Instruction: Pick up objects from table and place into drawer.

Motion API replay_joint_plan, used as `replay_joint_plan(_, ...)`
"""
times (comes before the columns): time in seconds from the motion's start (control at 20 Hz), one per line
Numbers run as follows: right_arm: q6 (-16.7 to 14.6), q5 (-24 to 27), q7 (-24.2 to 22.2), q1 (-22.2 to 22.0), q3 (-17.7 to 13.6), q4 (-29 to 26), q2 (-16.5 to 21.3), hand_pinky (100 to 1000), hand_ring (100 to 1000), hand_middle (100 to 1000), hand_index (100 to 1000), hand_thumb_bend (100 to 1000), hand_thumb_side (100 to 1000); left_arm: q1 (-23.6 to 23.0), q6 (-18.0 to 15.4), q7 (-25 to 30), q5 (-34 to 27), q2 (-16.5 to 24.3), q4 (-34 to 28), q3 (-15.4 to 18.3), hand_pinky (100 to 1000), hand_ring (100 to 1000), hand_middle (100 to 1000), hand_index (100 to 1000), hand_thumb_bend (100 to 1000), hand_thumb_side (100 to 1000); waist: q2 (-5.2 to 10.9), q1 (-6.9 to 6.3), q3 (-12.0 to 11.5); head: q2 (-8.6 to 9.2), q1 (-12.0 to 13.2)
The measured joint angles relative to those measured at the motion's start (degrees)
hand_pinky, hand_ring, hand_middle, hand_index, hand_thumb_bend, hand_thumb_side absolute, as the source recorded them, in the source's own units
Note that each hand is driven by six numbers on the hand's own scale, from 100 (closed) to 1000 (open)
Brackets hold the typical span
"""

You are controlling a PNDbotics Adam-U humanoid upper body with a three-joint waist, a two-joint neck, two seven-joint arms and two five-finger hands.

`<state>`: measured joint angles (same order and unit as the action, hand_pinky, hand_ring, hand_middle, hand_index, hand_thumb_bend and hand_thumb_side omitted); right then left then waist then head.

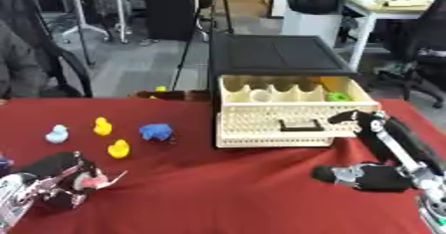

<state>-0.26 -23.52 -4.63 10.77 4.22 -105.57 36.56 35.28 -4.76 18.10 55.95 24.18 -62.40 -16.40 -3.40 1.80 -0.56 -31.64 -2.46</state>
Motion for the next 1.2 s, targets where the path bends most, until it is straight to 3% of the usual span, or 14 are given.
replay_joint_plan(0.75,0.29,0.00,0.24,-0.03,0.00,-0.02,0.00,100,100,100,770,1000,814,-0.19,2.97,1.87,-6.16,5.67,-13.91,2.52,253,101,100,258,232,100,0.06,-0.14,-0.02,-0.02,-0.67)
replay_joint_plan(1.2,0.56,0.00,0.38,-0.03,0.00,-0.17,0.00,100,100,100,770,1000,814,-0.50,3.55,2.22,-6.70,6.14,-15.10,2.86,253,100,100,256,231,100,0.15,-0.12,-0.09,-0.02,-0.78)
